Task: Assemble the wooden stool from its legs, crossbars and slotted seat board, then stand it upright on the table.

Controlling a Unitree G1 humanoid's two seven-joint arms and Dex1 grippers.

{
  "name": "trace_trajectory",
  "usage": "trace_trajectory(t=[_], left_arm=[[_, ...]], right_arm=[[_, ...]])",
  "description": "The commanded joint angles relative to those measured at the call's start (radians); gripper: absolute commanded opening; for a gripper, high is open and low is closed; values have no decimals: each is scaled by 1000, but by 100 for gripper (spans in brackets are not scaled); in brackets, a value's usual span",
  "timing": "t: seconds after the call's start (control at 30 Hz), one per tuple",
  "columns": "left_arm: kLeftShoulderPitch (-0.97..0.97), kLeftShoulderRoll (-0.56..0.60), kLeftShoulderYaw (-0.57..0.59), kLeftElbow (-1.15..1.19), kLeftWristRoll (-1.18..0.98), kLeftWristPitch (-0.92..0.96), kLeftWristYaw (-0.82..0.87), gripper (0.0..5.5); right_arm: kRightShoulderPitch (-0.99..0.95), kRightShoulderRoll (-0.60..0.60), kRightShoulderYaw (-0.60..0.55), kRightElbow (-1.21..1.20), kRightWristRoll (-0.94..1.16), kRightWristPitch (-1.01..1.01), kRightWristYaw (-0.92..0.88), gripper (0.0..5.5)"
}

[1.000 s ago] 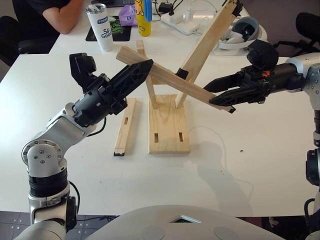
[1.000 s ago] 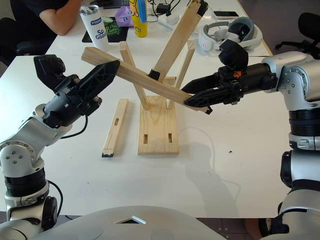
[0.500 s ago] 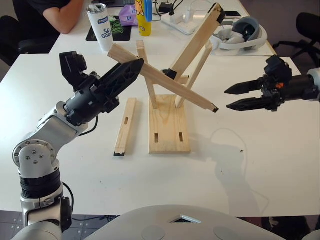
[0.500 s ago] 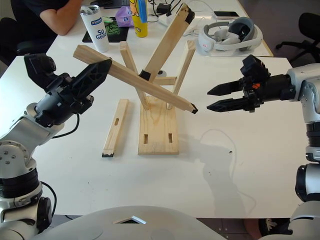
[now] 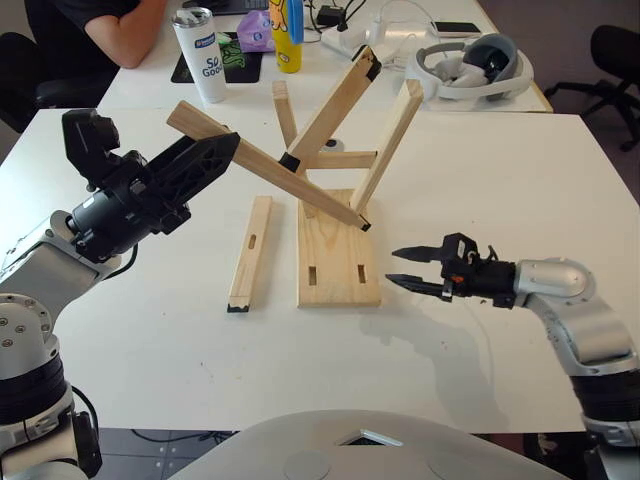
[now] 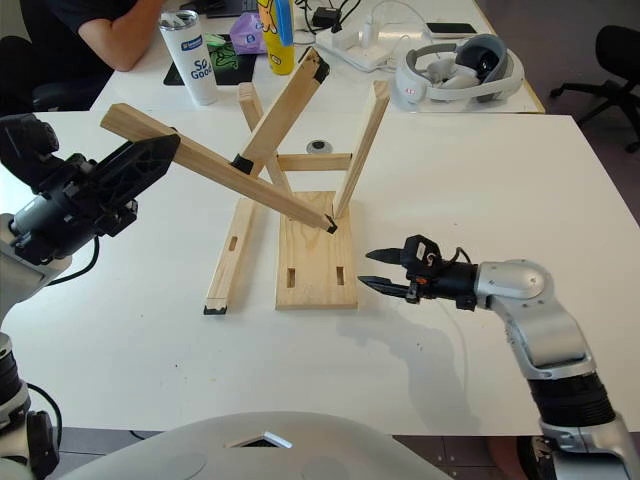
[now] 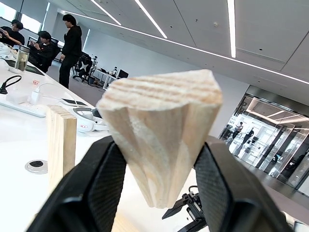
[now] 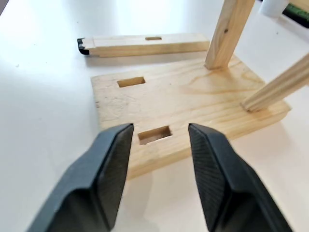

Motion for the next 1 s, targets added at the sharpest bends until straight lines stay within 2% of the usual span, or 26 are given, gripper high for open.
trace_trajectory(t=[0.03,0.33,0.6,0.83,1.0], left_arm=[[-3,3,-11,-7,36,-10,-19,205],[-36,5,-31,20,61,-3,-48,205],[-27,21,-51,13,109,10,-85,205],[-17,2,-50,-4,213,-32,-113,205],[12,10,-93,-15,312,-48,-162,205]], right_arm=[[55,27,70,0,-97,-103,-43,133],[78,35,212,-4,-175,-121,-28,2],[35,31,223,104,-309,-97,-113,0],[-7,58,198,135,-279,-45,-138,0],[-38,74,182,172,-276,-13,-155,0]])
